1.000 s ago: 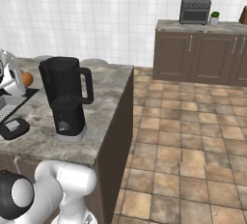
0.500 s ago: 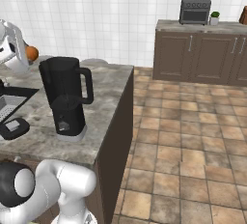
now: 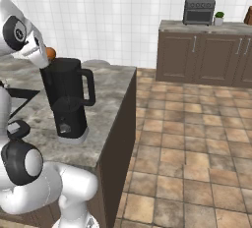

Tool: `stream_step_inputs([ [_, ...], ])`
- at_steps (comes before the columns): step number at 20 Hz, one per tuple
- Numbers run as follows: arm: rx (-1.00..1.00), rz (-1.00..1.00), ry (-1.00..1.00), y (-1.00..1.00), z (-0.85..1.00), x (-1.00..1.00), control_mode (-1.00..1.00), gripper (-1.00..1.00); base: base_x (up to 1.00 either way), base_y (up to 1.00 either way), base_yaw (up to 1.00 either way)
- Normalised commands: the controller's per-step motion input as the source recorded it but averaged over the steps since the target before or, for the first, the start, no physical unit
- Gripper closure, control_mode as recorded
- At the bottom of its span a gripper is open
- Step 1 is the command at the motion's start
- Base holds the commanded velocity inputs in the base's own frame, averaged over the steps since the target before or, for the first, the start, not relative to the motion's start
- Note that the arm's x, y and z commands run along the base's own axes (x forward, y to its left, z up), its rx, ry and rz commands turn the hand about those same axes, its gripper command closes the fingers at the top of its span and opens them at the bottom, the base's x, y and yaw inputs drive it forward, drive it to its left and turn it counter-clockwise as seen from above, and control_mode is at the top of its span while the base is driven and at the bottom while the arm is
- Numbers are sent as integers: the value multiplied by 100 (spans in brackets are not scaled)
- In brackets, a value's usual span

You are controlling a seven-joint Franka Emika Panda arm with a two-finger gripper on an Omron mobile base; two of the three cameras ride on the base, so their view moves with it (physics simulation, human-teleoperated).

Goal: Open the blender lid, put the tangerine in the blender, close the lid, and start the blender.

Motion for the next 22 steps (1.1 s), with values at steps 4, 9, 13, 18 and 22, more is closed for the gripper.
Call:
stream_step_inputs([
  [4,0,17,23,-2,-61,82,-100,100,0,0,0],
  [9,0,19,22,-4,-54,55,-100,100,0,0,0],
  [13,0,20,20,-1,-66,18,-100,100,0,0,0],
  [18,0,18,19,-2,-74,2,-100,-100,0,0,0],
  [22,0,12,5,-3,-48,0,-100,-100,0,0,0],
])
